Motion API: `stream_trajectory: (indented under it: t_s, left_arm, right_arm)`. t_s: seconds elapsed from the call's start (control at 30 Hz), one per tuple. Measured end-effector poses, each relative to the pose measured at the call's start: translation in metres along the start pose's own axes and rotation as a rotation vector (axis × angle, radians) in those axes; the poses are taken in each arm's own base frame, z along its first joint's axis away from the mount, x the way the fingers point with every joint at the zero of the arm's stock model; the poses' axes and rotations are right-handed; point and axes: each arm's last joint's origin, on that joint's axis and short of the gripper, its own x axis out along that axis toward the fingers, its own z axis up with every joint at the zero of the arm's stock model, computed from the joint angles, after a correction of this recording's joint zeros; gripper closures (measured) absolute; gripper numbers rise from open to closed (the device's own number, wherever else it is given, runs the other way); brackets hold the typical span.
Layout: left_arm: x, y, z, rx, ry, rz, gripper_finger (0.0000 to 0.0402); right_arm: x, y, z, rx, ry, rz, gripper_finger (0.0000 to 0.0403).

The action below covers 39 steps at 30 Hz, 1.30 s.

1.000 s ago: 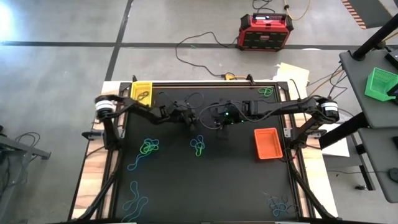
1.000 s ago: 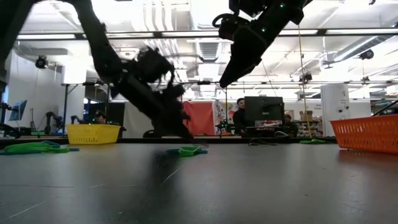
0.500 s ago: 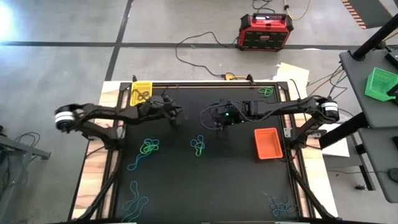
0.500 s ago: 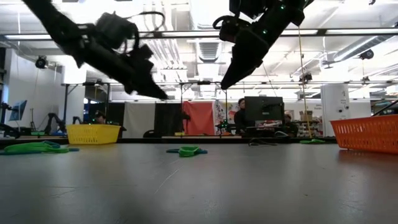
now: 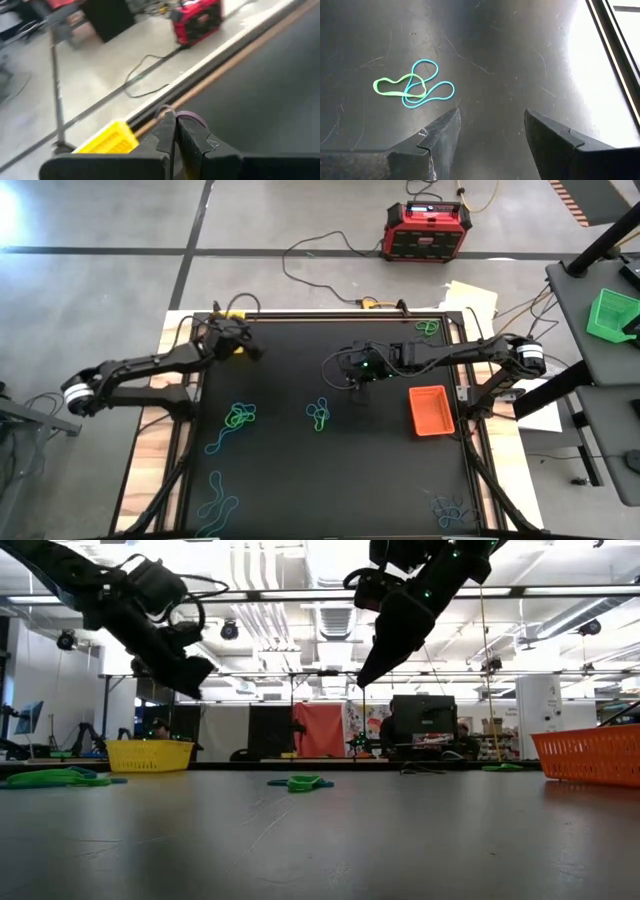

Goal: Sort rubber bands into baskets
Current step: Put the purple rubber band into the yellow bin

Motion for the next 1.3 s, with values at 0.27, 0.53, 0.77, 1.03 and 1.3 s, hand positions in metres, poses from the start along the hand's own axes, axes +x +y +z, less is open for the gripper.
stream_trajectory:
  t_s: [0.27,0.53,0.77,1.03,1.3]
  left_arm:
    - [0.007,0.039,0.002,-0.102,0.023,0.165,0.0401]
    - [0.019,0.053,0.003,-0.160,0.113,0.248,0.0401]
    - [0.016,0.057,0.021,-0.150,0.211,0.281,0.0401]
    - [0.020,0.058,0.034,-0.097,0.484,0.251,0.0401]
    - [0.054,0.046,0.026,-0.022,0.651,0.226,0.0401]
  right_arm:
    - [0.000,0.000,-0.001,0.003,0.004,0.001,0.0188]
    - [0.000,0.000,0.000,0.003,-0.003,0.000,0.0188]
    - [0.000,0.000,0.000,0.004,-0.003,0.000,0.0188]
    - [0.000,0.000,0.000,0.004,-0.003,0.000,0.0188]
    - [0.000,0.001,0.000,0.019,-0.003,0.002,0.0188]
